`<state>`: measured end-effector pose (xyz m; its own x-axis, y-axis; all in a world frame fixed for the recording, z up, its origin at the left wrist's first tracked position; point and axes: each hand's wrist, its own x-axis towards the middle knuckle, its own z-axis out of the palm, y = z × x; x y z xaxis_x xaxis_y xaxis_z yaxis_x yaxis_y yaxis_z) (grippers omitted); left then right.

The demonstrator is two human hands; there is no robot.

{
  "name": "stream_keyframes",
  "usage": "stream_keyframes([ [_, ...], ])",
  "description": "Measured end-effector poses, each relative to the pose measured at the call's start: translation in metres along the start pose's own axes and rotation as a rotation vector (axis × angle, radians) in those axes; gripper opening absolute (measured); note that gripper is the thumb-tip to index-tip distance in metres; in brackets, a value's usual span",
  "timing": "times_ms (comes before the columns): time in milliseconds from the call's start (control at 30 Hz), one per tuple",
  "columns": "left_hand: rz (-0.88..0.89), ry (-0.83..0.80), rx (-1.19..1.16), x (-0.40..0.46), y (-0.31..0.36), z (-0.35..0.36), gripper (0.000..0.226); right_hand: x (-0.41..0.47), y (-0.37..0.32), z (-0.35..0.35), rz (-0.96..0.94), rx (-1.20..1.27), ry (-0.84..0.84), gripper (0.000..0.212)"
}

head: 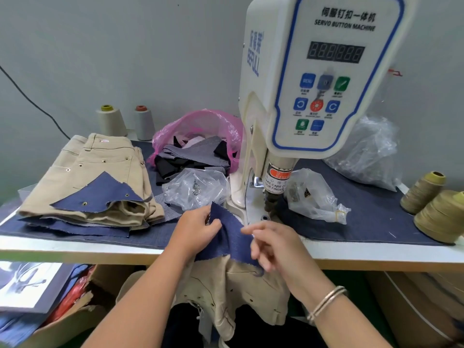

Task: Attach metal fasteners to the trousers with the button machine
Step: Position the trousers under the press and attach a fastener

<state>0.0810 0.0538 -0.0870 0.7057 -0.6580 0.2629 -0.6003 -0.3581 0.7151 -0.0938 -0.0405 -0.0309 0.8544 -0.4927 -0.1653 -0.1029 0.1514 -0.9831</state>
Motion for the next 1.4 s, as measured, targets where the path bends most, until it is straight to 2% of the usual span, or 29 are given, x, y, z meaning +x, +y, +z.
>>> stream_keyframes([
  [67, -0.015, -0.033, 0.007, 0.001, 0.0, 0.0, 0.022, 0.007, -0.008, 0.022, -0.12, -0.206, 0.0, 0.03],
  [200, -0.005, -0.089, 0.023, 0.0, 0.006, -0.006, 0.015, 0.054, -0.016, 0.063, -0.318, -0.562, 0.12, 0.022],
  [333, -0.077, -0.111, -0.012, 0.0, 0.009, -0.009, 0.016, 0.111, -0.013, 0.09, -0.35, -1.065, 0.169, 0.029],
  [467, -0.133, -0.129, -0.036, 0.005, 0.008, -0.01, 0.018, 0.144, -0.014, 0.1, -0.303, -1.297, 0.211, 0.028],
  [600, -0.159, -0.139, -0.017, 0.008, 0.0, -0.009, 0.031, 0.161, -0.013, 0.103, -0.204, -1.339, 0.179, 0.03],
  [733, -0.158, -0.164, 0.008, 0.01, 0.0, -0.009, 0.015, 0.17, -0.011, 0.104, -0.123, -1.299, 0.172, 0.03],
  [933, -0.145, -0.152, 0.021, 0.011, -0.002, -0.006, 0.017, 0.171, -0.012, 0.103, -0.133, -1.354, 0.146, 0.023],
  [1033, -0.145, -0.169, 0.042, 0.011, -0.002, -0.005, 0.019, 0.173, -0.011, 0.101, -0.146, -1.357, 0.152, 0.034],
  [1100, -0.149, -0.173, 0.046, 0.011, -0.003, -0.004, 0.02, 0.173, -0.011, 0.1, -0.168, -1.386, 0.15, 0.025],
  [1200, -0.163, -0.172, 0.028, 0.011, -0.005, -0.004, 0.02, 0.174, -0.01, 0.103, -0.169, -1.43, 0.131, 0.032],
  [1400, -0.169, -0.187, 0.031, 0.011, -0.005, -0.004, 0.02, 0.173, -0.011, 0.102, -0.215, -1.521, 0.137, 0.031],
])
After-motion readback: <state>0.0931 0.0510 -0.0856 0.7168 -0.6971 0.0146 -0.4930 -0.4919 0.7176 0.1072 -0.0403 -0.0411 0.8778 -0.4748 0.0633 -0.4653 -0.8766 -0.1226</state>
